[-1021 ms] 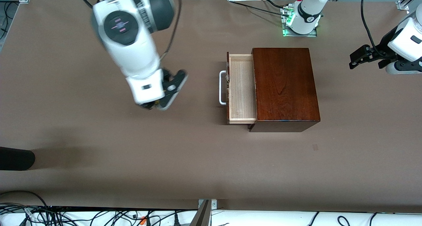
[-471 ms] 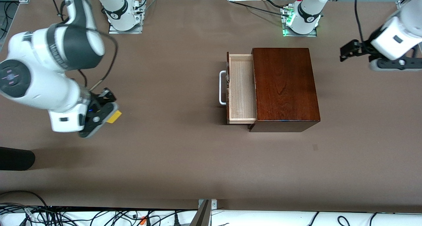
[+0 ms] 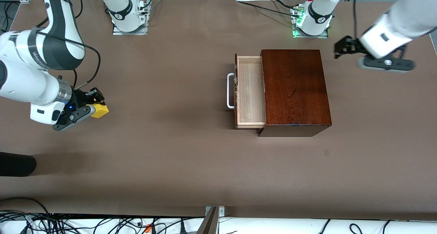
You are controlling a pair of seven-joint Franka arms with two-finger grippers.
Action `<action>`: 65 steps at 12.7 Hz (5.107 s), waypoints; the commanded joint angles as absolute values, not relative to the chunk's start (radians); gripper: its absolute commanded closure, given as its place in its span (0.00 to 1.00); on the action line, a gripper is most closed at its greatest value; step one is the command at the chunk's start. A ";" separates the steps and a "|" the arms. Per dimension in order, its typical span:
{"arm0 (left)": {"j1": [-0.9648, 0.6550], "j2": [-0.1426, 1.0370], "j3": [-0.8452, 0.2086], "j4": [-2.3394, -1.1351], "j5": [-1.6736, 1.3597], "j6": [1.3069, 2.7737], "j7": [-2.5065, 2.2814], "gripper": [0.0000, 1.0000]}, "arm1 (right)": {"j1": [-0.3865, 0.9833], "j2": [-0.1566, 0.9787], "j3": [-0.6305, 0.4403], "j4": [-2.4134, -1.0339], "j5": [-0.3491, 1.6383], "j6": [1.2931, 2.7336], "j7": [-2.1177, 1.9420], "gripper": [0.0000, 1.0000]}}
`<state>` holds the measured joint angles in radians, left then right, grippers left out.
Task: Open drawer, take yellow block, close drawer
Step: 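Place the cube with the right gripper while the left gripper reaches the drawer, then push the drawer shut into the box with the left gripper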
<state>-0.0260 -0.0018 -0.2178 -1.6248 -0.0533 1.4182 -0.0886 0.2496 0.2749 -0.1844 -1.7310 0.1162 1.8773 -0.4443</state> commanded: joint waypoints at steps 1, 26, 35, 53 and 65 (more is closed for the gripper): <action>-0.040 0.119 -0.313 -1.557 -0.128 1.411 -0.068 0.00 | 0.221 0.230 -0.160 -1.943 0.113 2.085 -0.387 0.96; -0.454 0.703 -0.382 -1.433 0.247 1.964 0.785 0.00 | 0.164 0.223 -0.123 -2.097 0.132 2.383 -0.121 0.00; -0.397 0.681 -0.383 -1.422 0.247 1.816 0.867 0.00 | 0.164 -0.003 -0.129 -1.884 0.088 1.915 -0.107 0.00; -0.316 0.672 -0.388 -1.416 0.249 1.775 0.942 0.00 | 0.164 0.018 -0.129 -1.611 -0.005 1.660 -0.066 0.00; -0.131 0.425 -0.387 -1.408 0.074 1.613 0.567 0.00 | 0.163 0.026 -0.137 -1.603 0.006 1.654 -0.069 0.00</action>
<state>-0.2130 0.4963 -0.3833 -1.3918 0.1351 1.6723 0.6554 0.1715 0.0157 -0.1445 -1.6336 0.0038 1.6785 -0.0763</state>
